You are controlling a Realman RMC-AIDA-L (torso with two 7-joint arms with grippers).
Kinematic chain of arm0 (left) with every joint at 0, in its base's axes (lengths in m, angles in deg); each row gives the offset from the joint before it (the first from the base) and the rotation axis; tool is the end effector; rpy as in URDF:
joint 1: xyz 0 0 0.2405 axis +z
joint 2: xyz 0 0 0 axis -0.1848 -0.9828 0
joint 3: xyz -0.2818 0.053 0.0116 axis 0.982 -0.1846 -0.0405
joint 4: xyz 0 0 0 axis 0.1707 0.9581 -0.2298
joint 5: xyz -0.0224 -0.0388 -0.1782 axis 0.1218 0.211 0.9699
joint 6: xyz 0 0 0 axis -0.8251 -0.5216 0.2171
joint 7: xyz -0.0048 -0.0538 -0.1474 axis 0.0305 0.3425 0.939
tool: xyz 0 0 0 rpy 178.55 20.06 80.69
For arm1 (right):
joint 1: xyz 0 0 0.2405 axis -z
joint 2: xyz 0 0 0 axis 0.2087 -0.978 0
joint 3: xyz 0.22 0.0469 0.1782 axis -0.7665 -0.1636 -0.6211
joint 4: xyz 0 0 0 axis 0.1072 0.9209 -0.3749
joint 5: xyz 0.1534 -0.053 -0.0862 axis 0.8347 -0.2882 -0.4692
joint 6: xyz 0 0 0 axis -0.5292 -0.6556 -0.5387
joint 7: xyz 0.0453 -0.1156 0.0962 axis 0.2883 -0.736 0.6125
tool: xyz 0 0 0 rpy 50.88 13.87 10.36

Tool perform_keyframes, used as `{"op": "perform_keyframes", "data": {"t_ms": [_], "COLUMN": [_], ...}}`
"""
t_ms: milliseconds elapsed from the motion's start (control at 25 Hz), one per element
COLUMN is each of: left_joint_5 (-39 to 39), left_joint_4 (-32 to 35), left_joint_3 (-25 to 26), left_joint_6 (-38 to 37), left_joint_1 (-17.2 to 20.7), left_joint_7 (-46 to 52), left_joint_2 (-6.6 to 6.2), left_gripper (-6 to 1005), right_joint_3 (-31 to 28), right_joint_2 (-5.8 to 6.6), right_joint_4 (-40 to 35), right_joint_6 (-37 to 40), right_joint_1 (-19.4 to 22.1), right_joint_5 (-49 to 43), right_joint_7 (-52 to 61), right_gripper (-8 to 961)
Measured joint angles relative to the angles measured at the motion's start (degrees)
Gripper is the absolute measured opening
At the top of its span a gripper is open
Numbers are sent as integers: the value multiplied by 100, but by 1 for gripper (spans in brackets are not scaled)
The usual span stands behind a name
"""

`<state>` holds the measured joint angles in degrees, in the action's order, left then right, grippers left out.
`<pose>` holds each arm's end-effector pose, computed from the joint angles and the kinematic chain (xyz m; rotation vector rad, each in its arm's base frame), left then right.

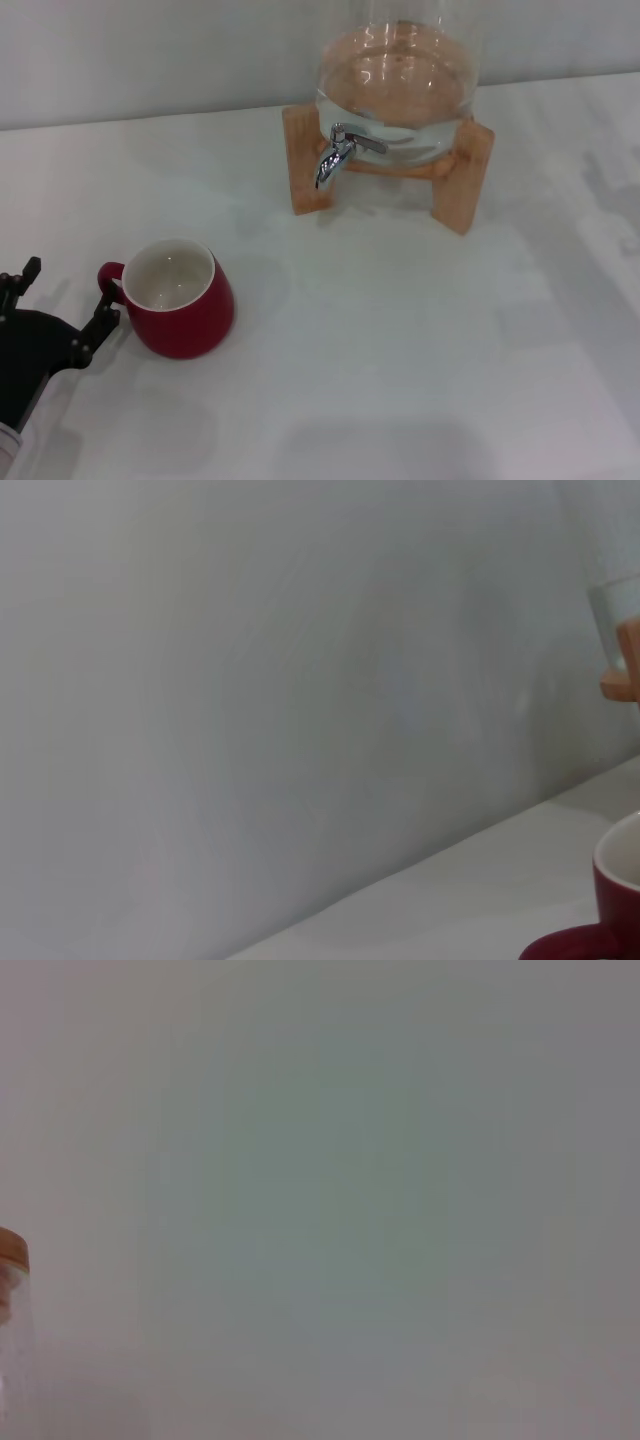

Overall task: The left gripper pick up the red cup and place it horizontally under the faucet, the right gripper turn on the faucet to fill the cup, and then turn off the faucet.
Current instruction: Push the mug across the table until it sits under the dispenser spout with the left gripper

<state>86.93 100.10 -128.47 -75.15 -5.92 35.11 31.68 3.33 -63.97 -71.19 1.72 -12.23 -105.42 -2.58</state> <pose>-0.3416 0.2812 -0.0666 -1.9072 -0.2785 -0.4371 0.3607 0.3245 0.0607 -1.3510 0.5743 0.9396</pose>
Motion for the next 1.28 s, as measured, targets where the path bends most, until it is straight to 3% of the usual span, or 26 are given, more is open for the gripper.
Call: {"op": "perform_keyframes", "data": {"t_ms": [1280], "left_joint_5": [-144], "left_joint_4": [-230], "left_joint_3": [0], "left_joint_6": [40], "left_joint_1": [-265], "left_joint_7": [0], "left_joint_2": [0], "left_gripper": [876], "right_joint_3": [79], "right_joint_2": [-9], "right_joint_4": [4], "right_joint_6": [104], "right_joint_1": [64], "right_joint_5": [-9], "right_joint_7": [0], "right_gripper": [721]}}
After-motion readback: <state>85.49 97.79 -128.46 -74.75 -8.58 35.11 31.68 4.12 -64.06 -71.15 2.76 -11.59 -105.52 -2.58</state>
